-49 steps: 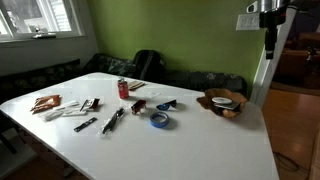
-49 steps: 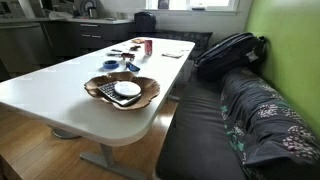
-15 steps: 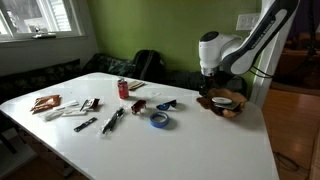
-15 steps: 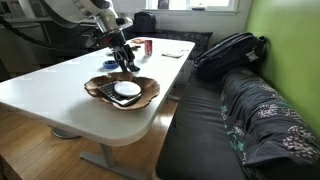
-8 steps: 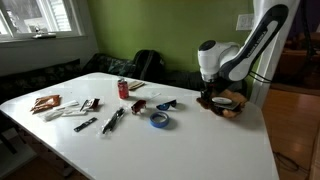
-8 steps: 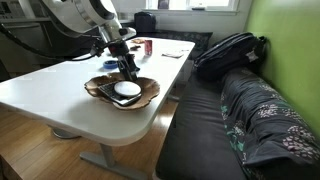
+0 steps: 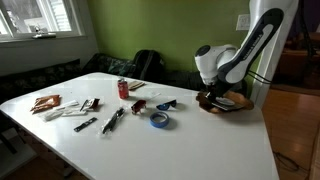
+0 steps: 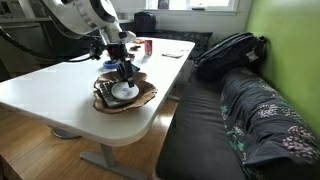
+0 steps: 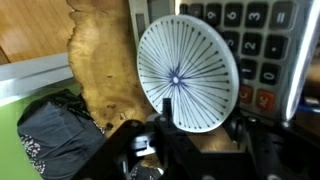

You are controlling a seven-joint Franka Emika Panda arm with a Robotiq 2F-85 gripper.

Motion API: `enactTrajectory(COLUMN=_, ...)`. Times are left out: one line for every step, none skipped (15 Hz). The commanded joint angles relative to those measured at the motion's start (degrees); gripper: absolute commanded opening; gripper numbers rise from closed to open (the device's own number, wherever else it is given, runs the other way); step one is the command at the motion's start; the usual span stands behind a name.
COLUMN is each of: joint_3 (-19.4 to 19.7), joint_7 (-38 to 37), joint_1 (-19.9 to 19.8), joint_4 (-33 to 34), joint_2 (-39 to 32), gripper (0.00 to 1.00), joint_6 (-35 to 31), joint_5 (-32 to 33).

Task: Place the white object on the tape

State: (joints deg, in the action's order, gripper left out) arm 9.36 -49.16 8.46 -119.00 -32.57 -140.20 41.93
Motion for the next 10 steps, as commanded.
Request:
enactTrajectory(joint_3=-0.29, joint_7=0.82, joint_1=0.94, joint_4=0.27, joint_2=0.70, gripper=0.21, joint_6=4.94, joint_5=-1.41)
enactTrajectory(joint_3=-0.43, joint_7=0.76, joint_1=0.95, joint_4=0.53, joint_2=0.62, gripper=0.14, joint_6=5.69, joint_5=-1.33)
enactTrajectory(joint_3=-0.57, joint_7=0.79, joint_1=0.93, joint_4=0.83, joint_2=0.61, gripper=0.07, joint_6=6.64, joint_5=-1.27)
enactTrajectory(joint_3=-0.74, joint_7=0.82, joint_1=0.91, joint_4=0.90, joint_2=0.87, gripper=0.07, joint_6=7.41, joint_5=-1.15)
enactTrajectory(joint_3=-0.85, joint_7=0.91, joint_1=0.91, joint_4=0.99, joint_2=1.28, gripper=0.03, joint_6=8.31, joint_5=-0.96)
enactTrajectory(joint_3=-1.05, joint_7=1.30, joint_1=0.91, joint_4=0.59, joint_2=2.26, gripper=0.06, joint_6=8.86, joint_5=-0.75)
enactTrajectory(joint_3=-1.19, joint_7=1.85, joint_1=1.01, joint_4=0.07, joint_2=3.51, gripper=0.02, joint_6=10.04, joint_5=-0.46)
enactTrajectory(joint_3=-1.49, joint_7=2.95, joint_1=0.97, joint_4=-0.75, joint_2=5.20, gripper=0.03, joint_6=10.60, joint_5=-0.27)
enactTrajectory(joint_3=-1.54, joint_7=3.33, joint_1=1.24, joint_4=-1.23, joint_2=6.62, gripper=0.01, joint_6=12.07, joint_5=0.12)
enactTrajectory(joint_3=-1.84, joint_7=4.00, joint_1=1.25, joint_4=-1.77, joint_2=7.95, gripper=0.03, joint_6=12.96, joint_5=0.23)
